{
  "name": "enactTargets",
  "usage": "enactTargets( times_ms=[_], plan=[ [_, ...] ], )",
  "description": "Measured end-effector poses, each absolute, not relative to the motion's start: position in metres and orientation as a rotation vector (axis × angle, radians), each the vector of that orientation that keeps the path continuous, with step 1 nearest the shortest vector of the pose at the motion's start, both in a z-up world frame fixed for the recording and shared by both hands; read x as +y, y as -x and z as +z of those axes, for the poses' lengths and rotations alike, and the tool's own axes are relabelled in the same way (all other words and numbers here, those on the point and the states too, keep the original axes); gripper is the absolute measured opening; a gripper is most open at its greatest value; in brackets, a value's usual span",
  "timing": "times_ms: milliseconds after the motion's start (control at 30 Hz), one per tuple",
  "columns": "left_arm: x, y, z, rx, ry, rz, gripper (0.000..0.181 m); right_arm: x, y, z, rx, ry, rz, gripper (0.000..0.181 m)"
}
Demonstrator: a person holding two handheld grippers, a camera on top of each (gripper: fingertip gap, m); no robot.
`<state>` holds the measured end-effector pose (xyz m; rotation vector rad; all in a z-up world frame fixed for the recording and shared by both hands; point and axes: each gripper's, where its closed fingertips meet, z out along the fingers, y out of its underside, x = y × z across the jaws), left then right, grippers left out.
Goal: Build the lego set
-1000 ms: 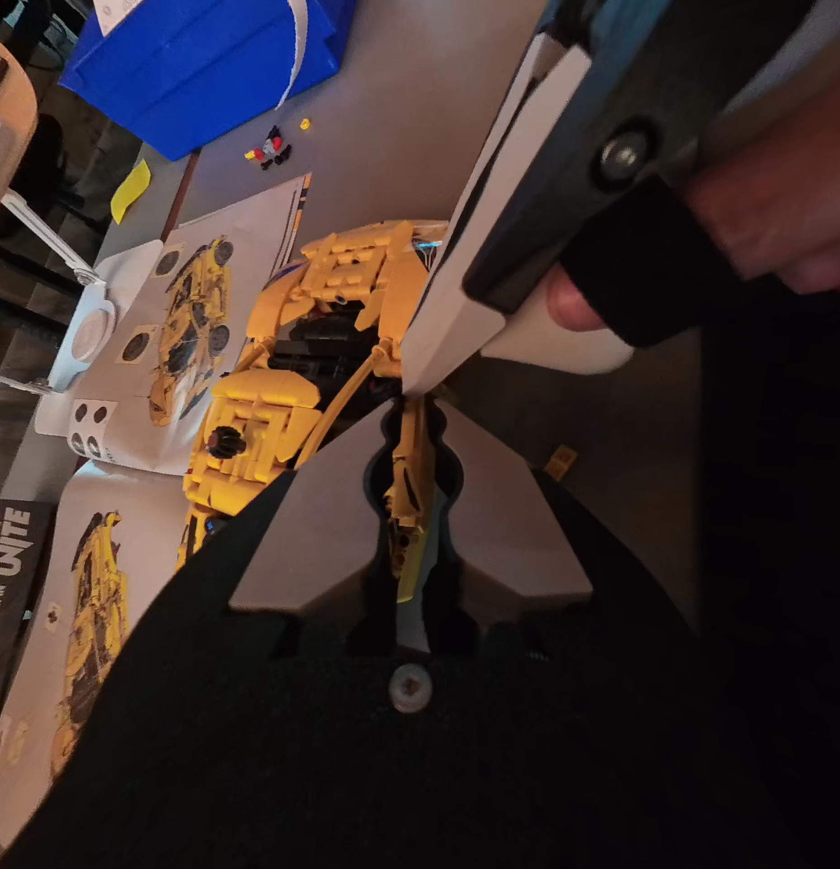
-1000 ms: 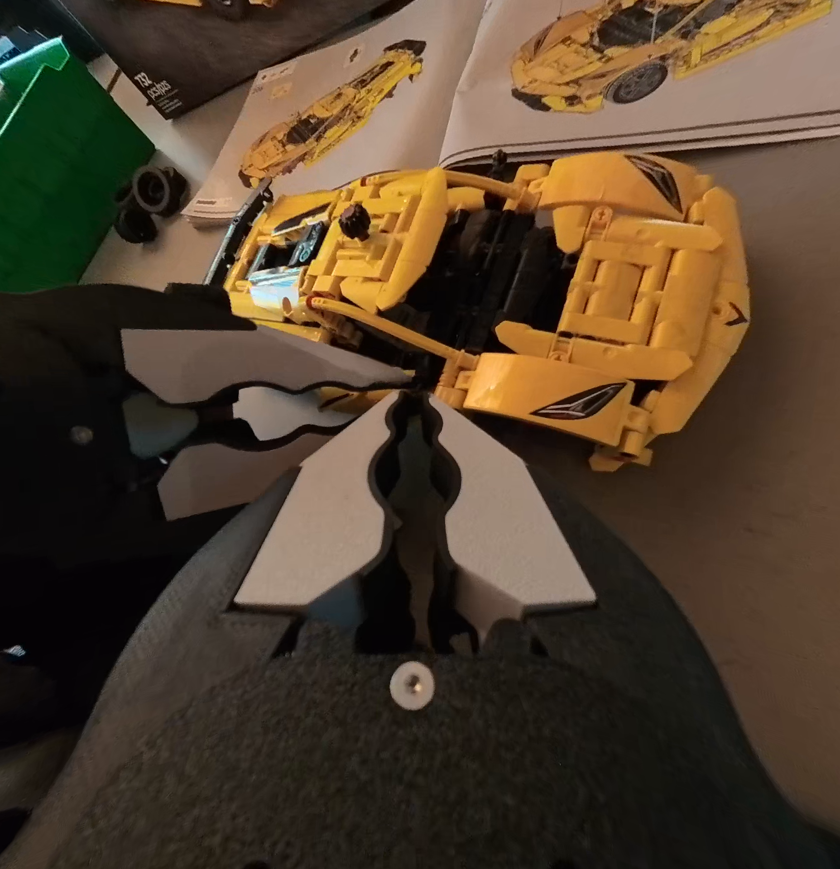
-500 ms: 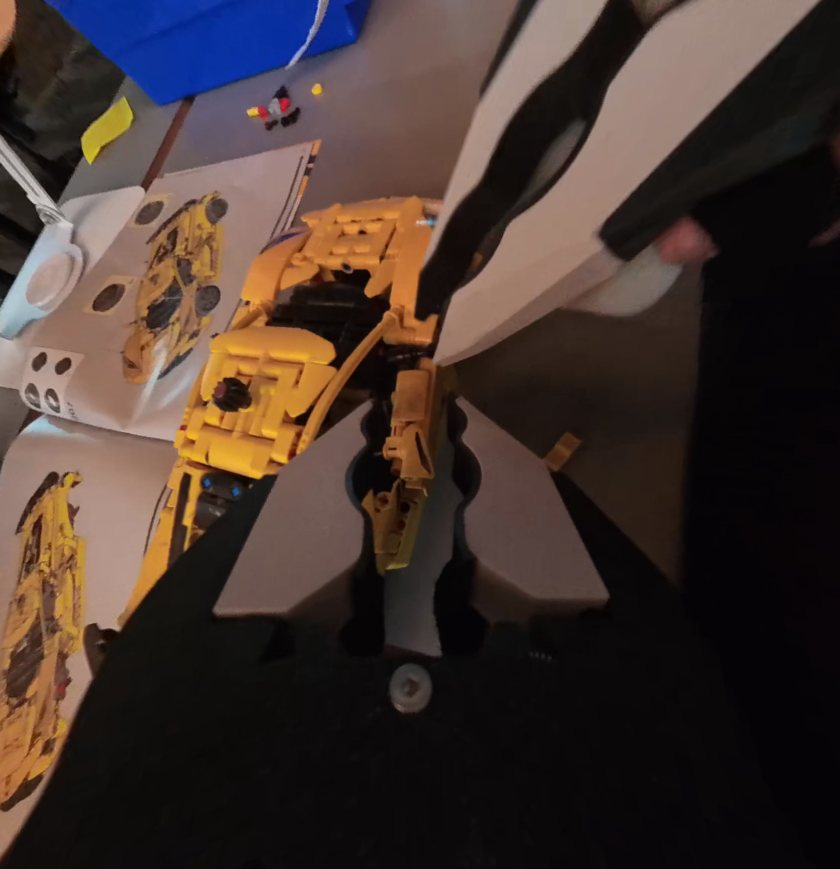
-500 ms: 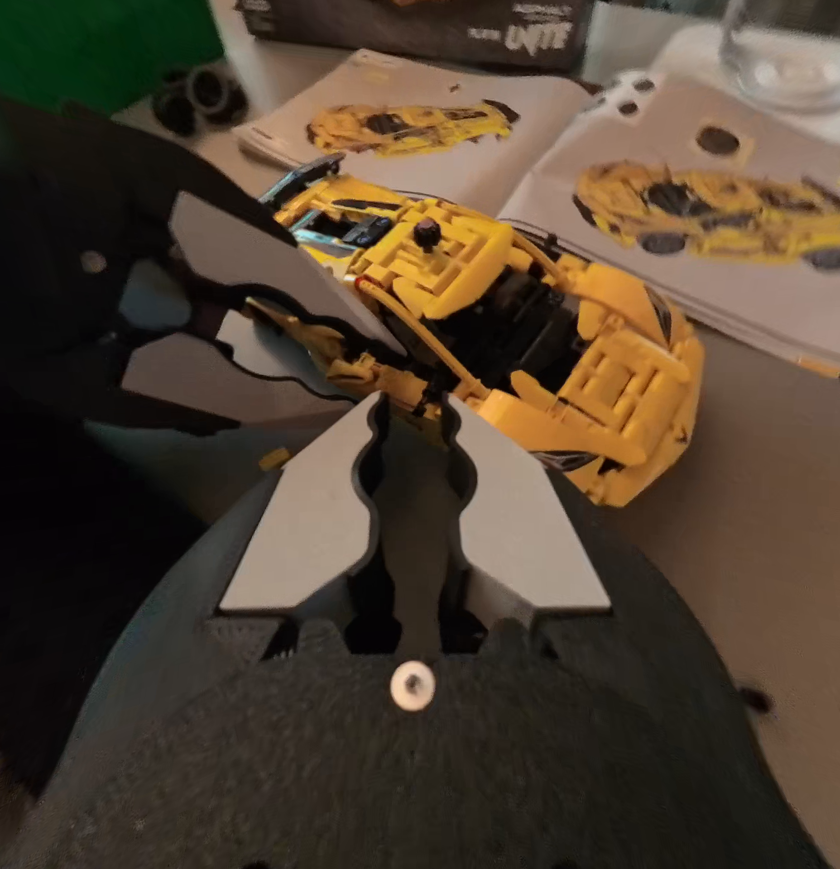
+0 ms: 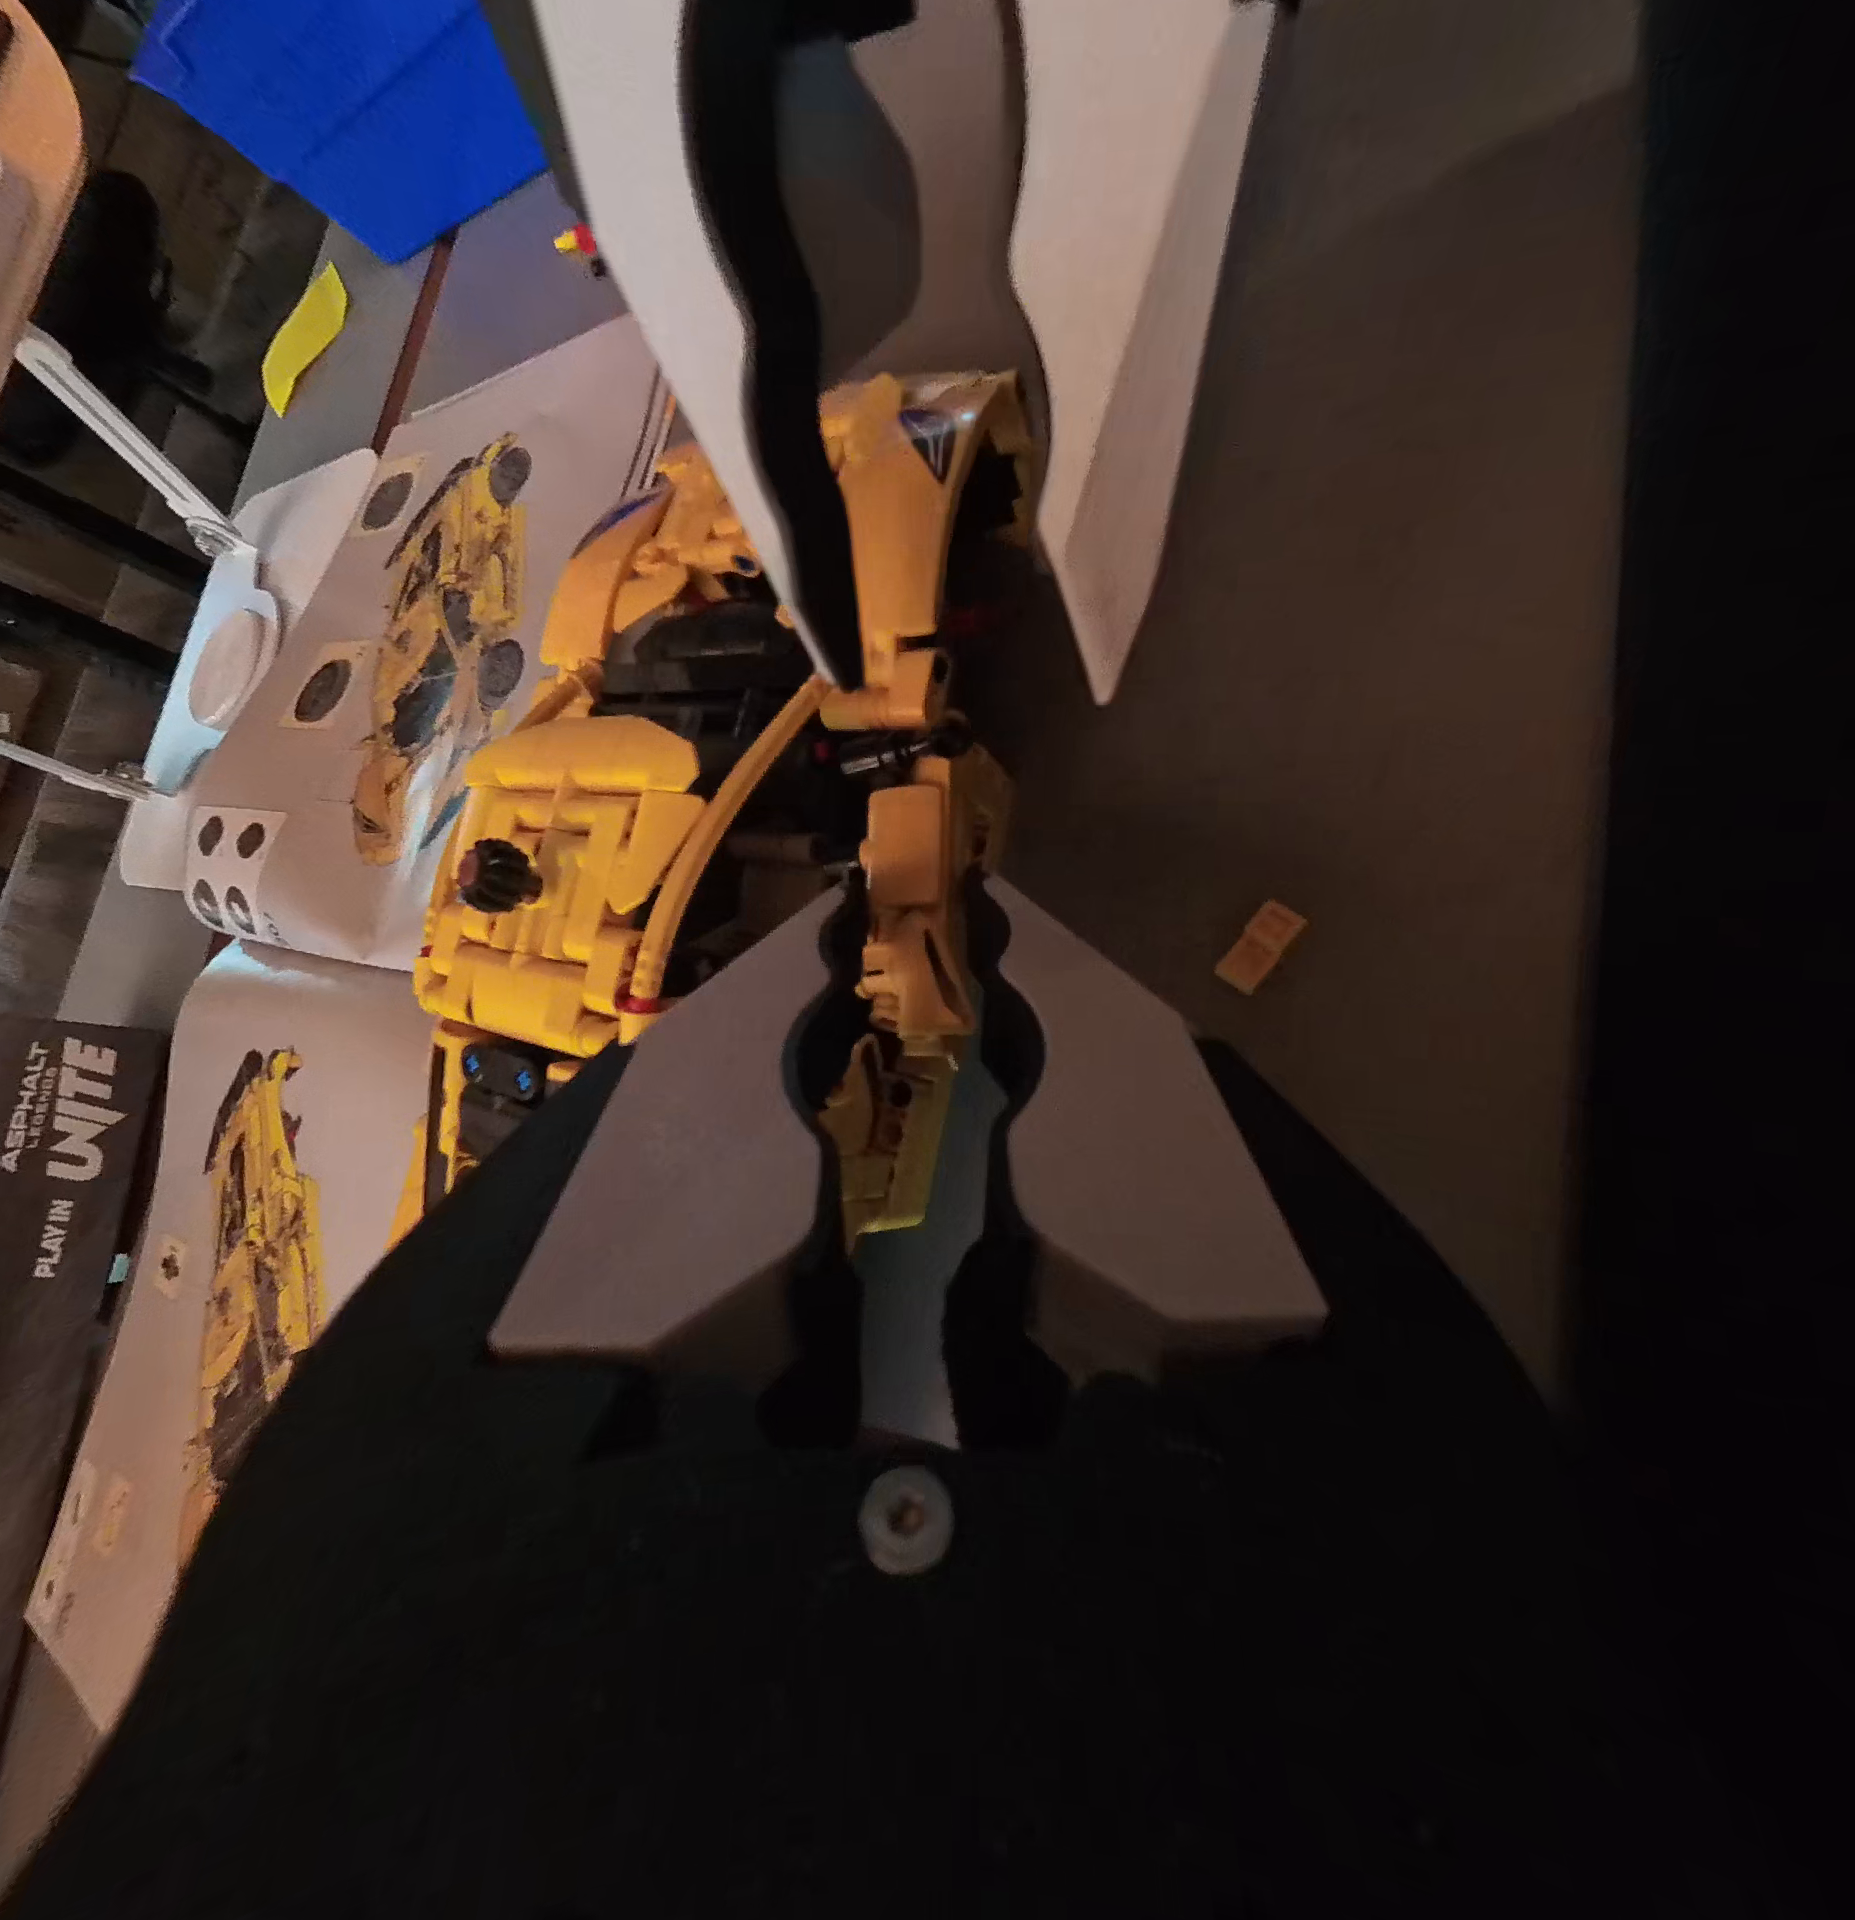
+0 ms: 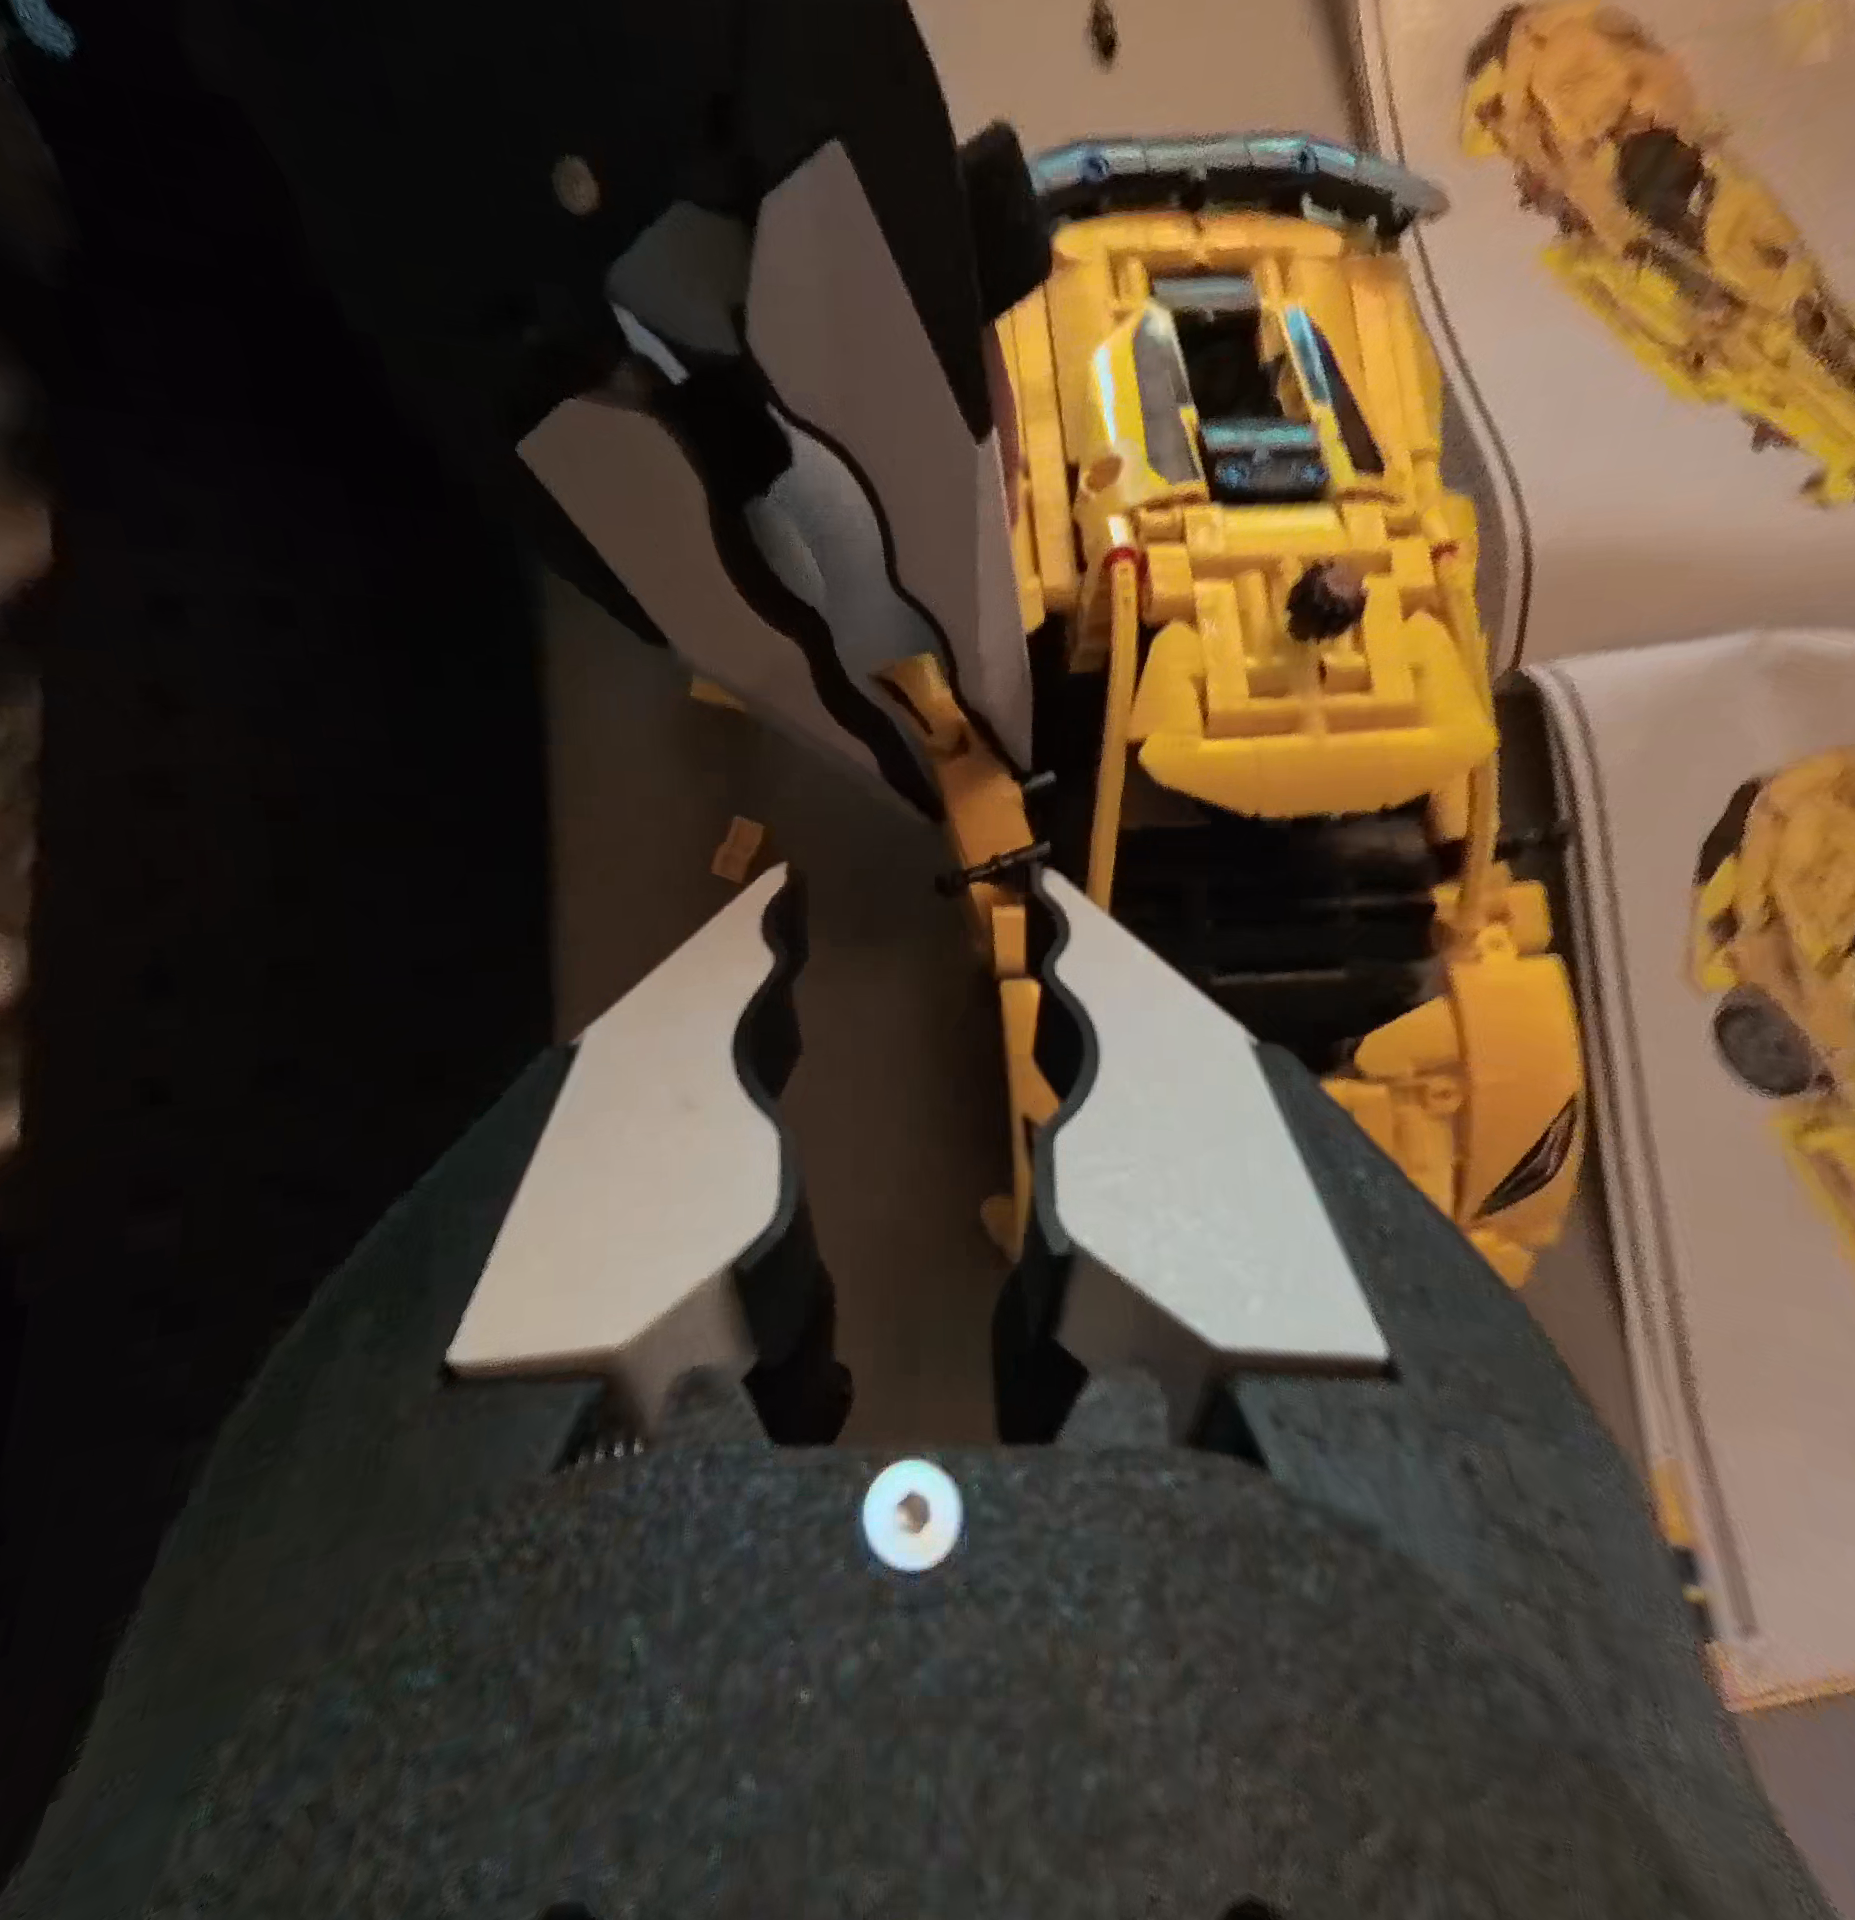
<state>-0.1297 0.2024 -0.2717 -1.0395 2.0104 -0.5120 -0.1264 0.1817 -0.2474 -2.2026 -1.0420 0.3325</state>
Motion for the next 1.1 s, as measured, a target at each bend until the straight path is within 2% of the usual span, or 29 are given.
enactTargets(
  times_ms=[233,333,433,867,1033,1100],
  plan=[
    [0.202,0.13,-0.272,1.999,1.009,-0.484,0.018,0.191,0.123,-0.258,-1.319,2.151,0.111,0.039],
    [0.202,0.13,-0.272,1.995,1.006,-0.483,0.018,0.194,0.125,-0.261,-1.379,2.166,0.129,0.038],
    [0.202,0.13,-0.272,1.991,1.008,-0.485,0.018,0.197,0.122,-0.264,-1.435,2.177,0.081,0.027],
    [0.202,0.13,-0.272,1.991,1.021,-0.503,0.018,0.198,0.121,-0.264,-1.461,2.256,0.091,0.024],
    [0.202,0.13,-0.271,1.983,1.03,-0.517,0.018,0.197,0.122,-0.262,-1.316,2.275,0.162,0.026],
    [0.202,0.129,-0.271,1.981,1.037,-0.52,0.019,0.192,0.125,-0.256,-1.269,2.266,0.173,0.038]
  ],
)
